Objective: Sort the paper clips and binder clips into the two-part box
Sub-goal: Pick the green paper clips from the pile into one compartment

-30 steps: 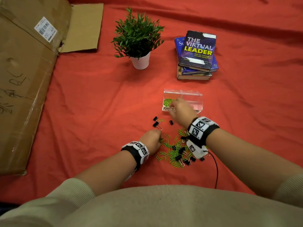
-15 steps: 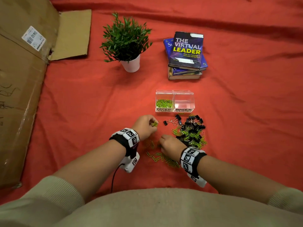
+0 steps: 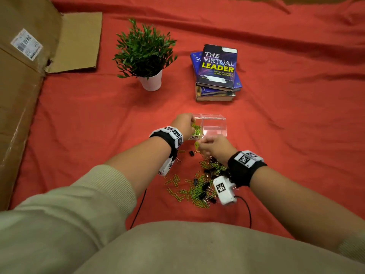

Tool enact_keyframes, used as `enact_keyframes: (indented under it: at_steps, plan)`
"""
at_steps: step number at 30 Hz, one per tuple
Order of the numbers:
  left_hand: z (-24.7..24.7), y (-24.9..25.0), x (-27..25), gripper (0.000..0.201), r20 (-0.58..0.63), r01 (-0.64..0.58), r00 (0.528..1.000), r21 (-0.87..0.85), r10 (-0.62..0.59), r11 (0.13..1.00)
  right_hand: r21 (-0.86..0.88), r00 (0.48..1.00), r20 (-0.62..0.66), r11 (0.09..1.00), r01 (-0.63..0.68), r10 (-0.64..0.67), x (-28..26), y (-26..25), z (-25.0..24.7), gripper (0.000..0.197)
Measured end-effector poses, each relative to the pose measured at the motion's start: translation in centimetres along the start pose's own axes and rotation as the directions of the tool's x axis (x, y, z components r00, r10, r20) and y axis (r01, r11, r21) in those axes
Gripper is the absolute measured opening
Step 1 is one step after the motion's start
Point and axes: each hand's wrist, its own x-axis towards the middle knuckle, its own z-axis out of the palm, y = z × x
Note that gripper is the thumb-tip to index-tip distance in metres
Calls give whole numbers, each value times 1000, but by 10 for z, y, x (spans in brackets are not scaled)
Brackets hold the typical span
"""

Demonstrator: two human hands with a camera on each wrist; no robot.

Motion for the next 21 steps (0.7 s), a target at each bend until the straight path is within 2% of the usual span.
enact_keyframes:
  at_steps: [2,4,7,10,13,15,17,19,21]
  plan:
    - [1,-5,-6,27,2,-51,999,35,51,998,103,999,-45,995,-2,6,10,-10,-9,10]
    - [0,-13,-18,28,-50,-75,996,28,76,997,77,995,-101,997,21,-13,26,-18,-14,10]
    - [1,-32,-46,20,-93,-61,994,16,62,998,-138,975,-185,986,96,-121,52,-25,-11,10]
    - [8,-56,-82,17,62,-25,998,78,20,997,-427,956,-196,897,115,-216,70,-32,0,4]
    - [19,-82,-113,20,171,-4,985,182,-28,983,-665,955,-124,737,123,-271,78,-32,8,20]
    - [26,-94,-125,19,149,33,987,189,-62,981,-748,937,-66,639,181,-342,72,-29,16,26]
    - [33,-100,-130,19,87,91,990,173,-107,981,-770,915,19,578,271,-404,63,-20,29,26]
    - [40,-100,-131,20,31,148,987,164,-155,975,-800,918,123,509,316,-378,54,-7,46,24]
    - [47,-97,-129,20,3,171,985,157,-173,973,-834,935,198,452,318,-293,51,9,62,25]
